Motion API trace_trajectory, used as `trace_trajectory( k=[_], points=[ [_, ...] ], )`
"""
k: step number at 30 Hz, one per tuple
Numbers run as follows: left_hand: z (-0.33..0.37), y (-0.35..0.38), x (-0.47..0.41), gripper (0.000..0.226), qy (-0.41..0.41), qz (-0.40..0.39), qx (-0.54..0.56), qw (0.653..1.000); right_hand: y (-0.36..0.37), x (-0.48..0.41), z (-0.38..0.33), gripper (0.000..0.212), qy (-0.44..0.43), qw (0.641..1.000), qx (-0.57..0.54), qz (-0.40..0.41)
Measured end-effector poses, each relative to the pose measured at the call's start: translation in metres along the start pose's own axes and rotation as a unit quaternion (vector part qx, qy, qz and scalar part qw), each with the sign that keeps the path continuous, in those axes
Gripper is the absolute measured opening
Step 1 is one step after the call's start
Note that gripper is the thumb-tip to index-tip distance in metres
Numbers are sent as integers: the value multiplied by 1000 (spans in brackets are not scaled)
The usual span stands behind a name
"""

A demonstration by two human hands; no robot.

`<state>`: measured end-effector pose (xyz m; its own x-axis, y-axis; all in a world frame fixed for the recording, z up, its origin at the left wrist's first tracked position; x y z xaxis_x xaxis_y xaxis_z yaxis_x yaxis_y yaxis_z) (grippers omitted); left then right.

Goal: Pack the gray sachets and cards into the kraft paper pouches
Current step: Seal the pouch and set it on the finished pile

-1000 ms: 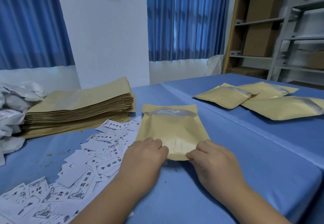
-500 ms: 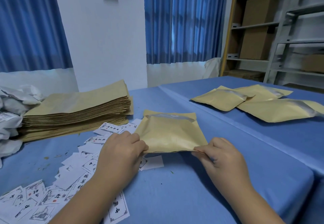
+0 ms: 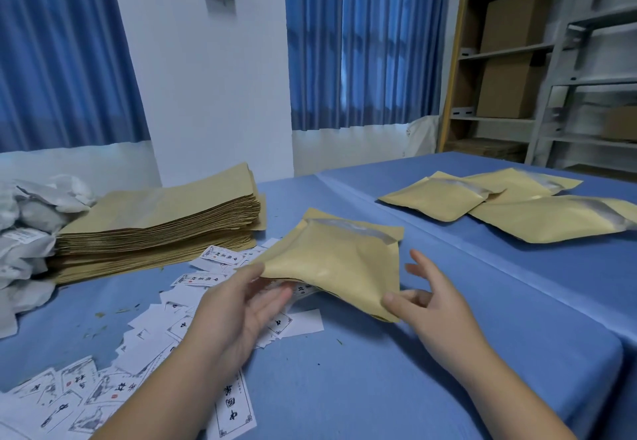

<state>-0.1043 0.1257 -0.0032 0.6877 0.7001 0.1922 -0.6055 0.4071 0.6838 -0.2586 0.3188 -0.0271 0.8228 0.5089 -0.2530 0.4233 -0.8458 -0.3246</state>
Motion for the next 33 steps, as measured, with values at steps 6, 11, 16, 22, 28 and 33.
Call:
trace_trajectory(
  k=[6, 11, 16, 22, 28, 33],
  points=[
    [-14, 20, -10, 19, -75, -19, -100, 992, 1, 2, 0, 78, -10, 998, -50, -33],
    [-37, 41, -17, 16, -119, -54, -159, 979, -6, -3, 10, 86, 24, 986, -161, 18],
    [-56, 63, -26, 17, -79, -94, -174, 977, -13, -8, 16, 60, 79, 918, -381, -75],
    [-70, 83, -36, 18, -50, -133, -226, 964, -29, -24, 7, 76, 44, 911, -398, -102],
    [-79, 156, -58, 10, -40, -169, -171, 970, -78, -70, -12, 76, -1, 942, -335, -7],
    [-115, 235, -79, 22, -32, -179, -33, 983, -137, -126, -6, 56, 15, 909, -394, 137]
  ],
)
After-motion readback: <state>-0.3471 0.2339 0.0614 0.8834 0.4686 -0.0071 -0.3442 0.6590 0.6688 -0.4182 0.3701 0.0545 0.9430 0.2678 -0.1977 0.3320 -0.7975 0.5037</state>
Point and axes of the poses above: each hand's wrist, its own x-axis away from the middle knuckle, its own y-axis out of the palm, z = x × y, the point moved 2 cm from there along -x, towards the middle knuckle, and after that the axes turned 4 degrees about x, right-handed, at the moved point
